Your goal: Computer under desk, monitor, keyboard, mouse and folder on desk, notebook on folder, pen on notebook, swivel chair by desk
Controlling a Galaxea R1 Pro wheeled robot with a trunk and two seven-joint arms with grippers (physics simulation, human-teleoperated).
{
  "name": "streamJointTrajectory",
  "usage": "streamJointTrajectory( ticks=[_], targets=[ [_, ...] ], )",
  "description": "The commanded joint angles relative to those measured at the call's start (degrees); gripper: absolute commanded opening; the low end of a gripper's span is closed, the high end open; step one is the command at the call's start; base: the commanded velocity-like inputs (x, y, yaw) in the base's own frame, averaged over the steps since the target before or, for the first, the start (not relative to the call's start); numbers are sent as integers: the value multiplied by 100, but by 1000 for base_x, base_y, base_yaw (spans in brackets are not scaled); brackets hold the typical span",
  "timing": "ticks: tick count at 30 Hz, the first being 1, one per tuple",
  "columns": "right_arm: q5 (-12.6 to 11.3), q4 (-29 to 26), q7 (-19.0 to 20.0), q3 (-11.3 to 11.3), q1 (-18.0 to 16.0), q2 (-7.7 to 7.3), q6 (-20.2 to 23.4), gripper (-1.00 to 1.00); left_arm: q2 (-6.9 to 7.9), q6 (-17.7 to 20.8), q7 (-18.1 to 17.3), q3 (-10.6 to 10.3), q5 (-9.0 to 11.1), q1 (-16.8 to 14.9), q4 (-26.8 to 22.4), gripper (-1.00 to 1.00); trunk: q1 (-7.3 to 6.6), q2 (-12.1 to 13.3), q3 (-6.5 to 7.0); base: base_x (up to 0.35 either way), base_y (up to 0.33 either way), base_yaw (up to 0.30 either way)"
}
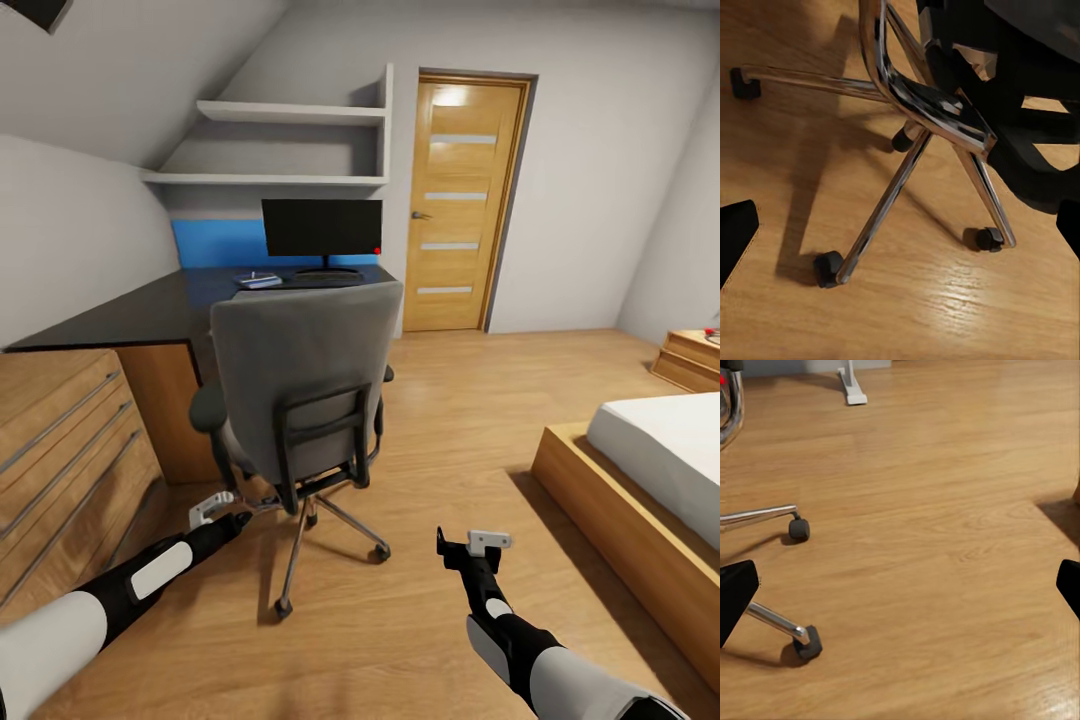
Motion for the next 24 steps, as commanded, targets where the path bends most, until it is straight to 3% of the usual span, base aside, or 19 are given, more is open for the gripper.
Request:
streamJointTrajectory(
  ticks=[1, 13, 24],
  targets=[
    [-19, 1, -44, 50, -5, 1, -13, 100, 9, -1, 30, -26, 42, -6, -1, 100, -1, -3, -6, -2, 0, 183],
    [-20, 0, -45, 50, -5, 0, -14, 100, 14, -20, 61, -7, 51, -6, 38, 100, -1, -3, -6, 3, 0, 249],
    [-27, -5, -48, 42, -5, -5, -7, 100, 4, -26, 62, -26, 35, -6, 31, 100, -1, -3, -6, 155, 0, 32]
  ],
)
